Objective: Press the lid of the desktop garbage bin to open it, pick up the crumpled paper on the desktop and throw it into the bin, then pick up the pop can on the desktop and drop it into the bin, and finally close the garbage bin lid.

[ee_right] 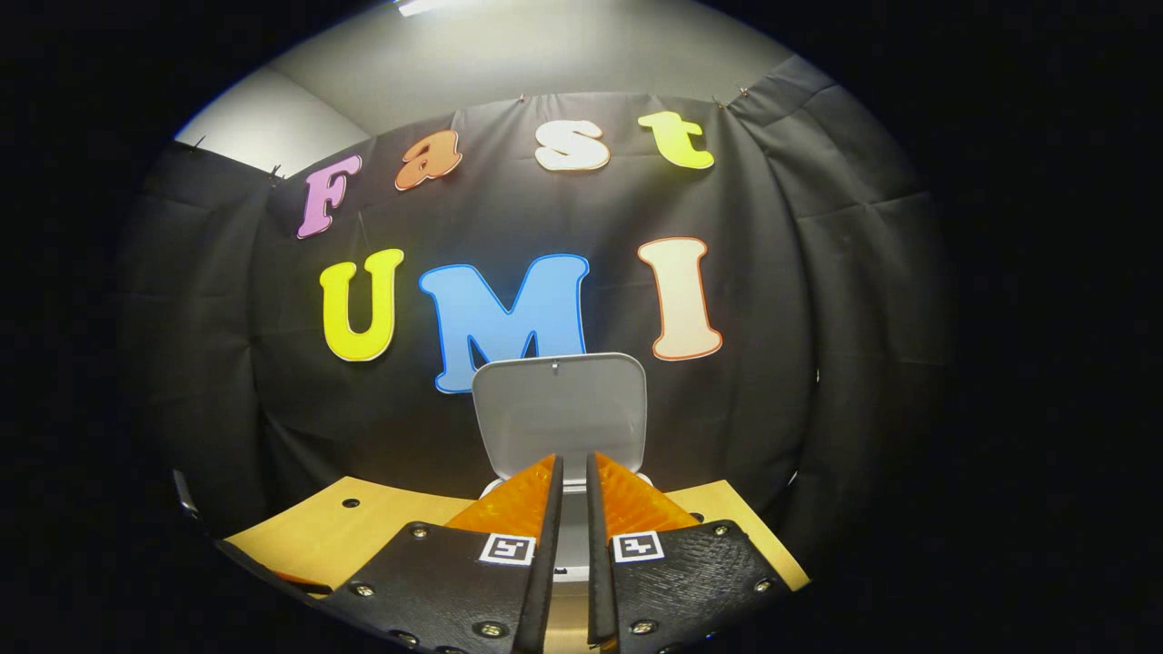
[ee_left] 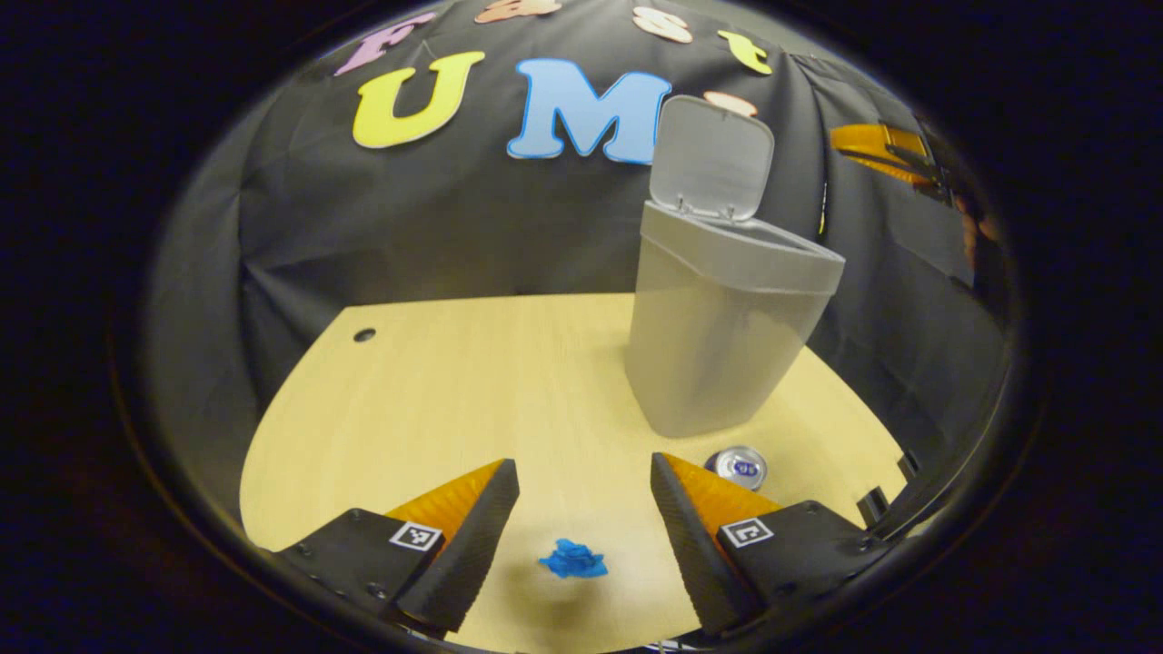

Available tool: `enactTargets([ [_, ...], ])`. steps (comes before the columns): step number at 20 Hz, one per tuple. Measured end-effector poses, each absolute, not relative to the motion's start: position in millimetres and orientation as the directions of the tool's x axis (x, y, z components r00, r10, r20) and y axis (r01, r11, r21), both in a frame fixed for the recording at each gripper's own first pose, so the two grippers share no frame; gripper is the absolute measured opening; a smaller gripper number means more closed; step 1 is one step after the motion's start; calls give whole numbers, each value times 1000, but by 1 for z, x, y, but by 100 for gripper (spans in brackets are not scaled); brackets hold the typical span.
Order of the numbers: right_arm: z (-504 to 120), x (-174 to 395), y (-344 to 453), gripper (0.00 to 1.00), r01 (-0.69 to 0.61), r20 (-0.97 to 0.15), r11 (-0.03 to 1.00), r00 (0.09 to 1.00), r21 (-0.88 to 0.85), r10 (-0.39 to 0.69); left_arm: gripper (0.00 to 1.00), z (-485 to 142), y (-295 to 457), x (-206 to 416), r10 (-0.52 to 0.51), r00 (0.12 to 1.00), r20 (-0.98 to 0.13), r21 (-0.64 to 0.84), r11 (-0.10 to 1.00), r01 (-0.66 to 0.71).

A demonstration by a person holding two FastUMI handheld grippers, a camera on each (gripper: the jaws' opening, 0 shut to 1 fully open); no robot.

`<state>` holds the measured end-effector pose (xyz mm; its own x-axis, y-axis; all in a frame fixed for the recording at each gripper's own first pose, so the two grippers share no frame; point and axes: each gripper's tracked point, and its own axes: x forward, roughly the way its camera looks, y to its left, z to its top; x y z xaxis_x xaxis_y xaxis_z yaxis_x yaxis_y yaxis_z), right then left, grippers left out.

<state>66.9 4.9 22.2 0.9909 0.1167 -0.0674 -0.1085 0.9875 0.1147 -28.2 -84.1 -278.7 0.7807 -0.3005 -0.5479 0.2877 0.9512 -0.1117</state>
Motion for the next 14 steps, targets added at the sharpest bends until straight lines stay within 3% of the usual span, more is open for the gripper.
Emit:
enactTargets([
  [7, 5, 64, -3, 17, -85, -118, 991, 988, 106, 97, 96, -370, -77, -54, -277, 690, -669, -141, 959, 247],
  [14, -5, 62, -14, 17, -60, -150, 992, 986, 107, 76, 95, -409, -67, -56, -240, 641, -729, -114, 966, 231],
])
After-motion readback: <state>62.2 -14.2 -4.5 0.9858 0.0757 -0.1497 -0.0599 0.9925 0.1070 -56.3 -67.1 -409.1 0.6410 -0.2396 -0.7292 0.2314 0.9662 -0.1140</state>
